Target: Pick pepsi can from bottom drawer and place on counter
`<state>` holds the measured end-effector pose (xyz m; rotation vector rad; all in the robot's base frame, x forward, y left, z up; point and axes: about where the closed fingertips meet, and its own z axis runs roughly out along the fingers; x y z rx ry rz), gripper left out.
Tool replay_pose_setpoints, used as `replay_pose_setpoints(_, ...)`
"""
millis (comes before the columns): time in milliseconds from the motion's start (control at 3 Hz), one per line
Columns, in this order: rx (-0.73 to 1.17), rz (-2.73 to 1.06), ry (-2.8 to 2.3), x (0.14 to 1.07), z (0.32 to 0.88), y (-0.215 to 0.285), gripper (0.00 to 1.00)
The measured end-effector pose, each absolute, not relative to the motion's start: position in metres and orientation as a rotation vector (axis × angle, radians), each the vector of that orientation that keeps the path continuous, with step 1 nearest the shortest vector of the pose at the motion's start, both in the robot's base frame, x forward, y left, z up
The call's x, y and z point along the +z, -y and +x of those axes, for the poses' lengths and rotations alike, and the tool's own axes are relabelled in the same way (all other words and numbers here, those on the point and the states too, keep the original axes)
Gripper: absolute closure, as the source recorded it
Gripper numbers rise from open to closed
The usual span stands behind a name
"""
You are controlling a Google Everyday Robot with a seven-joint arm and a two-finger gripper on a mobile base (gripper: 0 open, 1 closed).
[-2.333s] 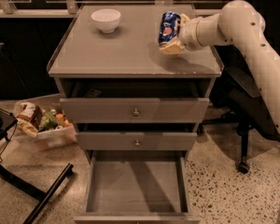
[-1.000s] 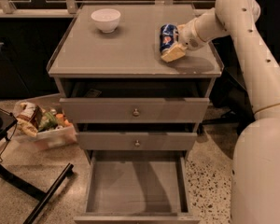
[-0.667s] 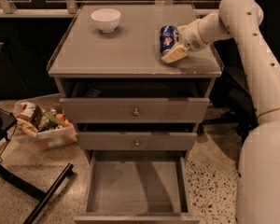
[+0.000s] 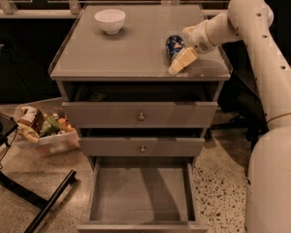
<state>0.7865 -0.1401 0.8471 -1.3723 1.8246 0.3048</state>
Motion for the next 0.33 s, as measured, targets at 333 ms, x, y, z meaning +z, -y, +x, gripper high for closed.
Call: replay_pose_setpoints(333,0.305,-1.372,-1.825,0.8471,0.7865,0.1401,0.00)
